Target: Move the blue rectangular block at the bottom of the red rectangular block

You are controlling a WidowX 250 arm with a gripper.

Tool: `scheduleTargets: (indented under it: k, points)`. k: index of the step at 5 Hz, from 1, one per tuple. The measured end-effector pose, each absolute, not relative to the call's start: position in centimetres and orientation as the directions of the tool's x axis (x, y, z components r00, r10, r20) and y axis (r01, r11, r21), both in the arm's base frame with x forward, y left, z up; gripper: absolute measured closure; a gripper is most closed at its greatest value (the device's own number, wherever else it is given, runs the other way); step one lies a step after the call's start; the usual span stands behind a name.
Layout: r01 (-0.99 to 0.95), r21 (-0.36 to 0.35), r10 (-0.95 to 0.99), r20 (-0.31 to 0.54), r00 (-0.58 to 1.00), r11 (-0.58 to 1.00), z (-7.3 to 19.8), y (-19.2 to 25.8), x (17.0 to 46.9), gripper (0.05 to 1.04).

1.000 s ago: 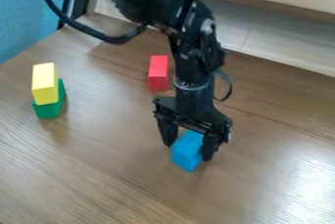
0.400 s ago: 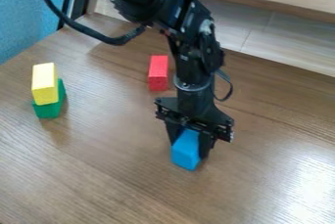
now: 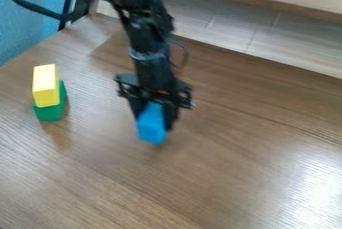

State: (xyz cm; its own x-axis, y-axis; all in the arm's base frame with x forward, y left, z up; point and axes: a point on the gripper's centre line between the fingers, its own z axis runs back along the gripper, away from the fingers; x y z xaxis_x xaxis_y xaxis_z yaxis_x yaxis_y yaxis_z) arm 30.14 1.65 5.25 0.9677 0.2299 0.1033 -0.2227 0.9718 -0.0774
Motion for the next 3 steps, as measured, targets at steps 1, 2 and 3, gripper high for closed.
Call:
scheduleTargets:
  k: [1, 2, 3]
  points:
    - [-0.267, -0.077, 0.275, 0.119, 0.954, 0.960, 5.6, 5.0, 30.3, 0.497]
    - [-0.277, -0.059, 0.281, 0.094, 0.955, 0.959, 4.7, 6.7, 29.7, 0.497]
    - [-0.271, -0.052, 0.275, 0.081, 0.958, 0.961, 4.0, 7.5, 29.4, 0.497]
